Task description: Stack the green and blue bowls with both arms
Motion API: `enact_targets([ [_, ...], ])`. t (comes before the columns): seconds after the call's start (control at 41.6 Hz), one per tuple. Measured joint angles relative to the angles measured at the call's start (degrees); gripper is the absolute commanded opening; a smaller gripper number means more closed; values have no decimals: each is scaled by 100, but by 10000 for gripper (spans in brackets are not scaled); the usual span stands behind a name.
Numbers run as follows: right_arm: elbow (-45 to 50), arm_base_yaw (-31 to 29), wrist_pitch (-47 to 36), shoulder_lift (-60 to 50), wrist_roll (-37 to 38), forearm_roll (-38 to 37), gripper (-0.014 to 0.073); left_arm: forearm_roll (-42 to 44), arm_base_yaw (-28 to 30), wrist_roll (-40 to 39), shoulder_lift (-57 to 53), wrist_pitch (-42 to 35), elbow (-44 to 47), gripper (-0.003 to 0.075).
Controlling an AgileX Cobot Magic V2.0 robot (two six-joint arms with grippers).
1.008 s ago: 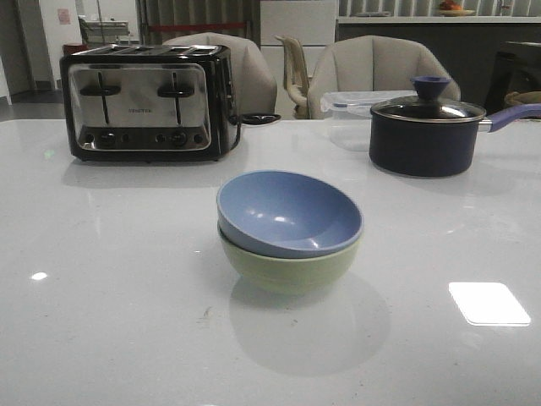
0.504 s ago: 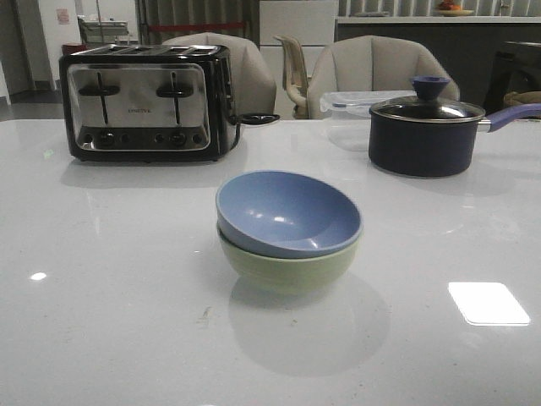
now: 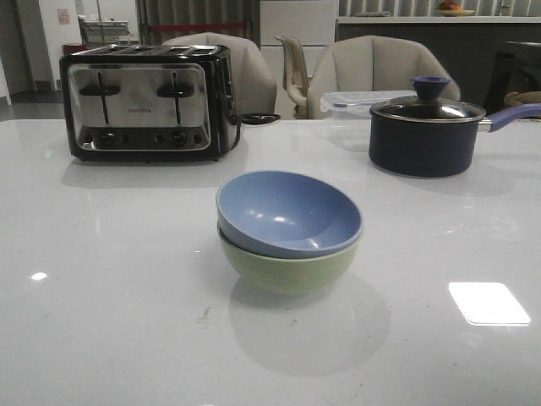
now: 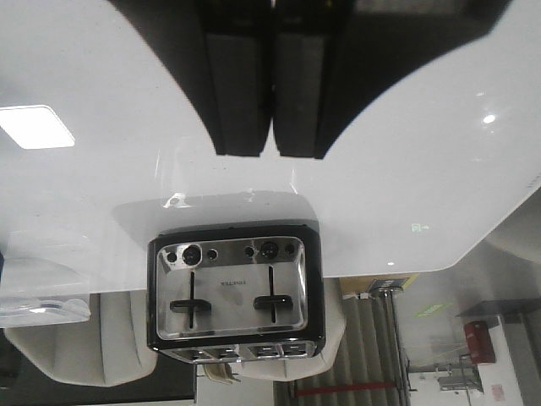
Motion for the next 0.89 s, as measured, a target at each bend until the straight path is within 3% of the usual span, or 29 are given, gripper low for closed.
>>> enact_targets([
  [0.24,0,0,0,0,0,0,40,-13,-1,0,0,-515,24,98],
  [0.888,0,0,0,0,0,0,40,-17,-1,0,0,-552,24,98],
])
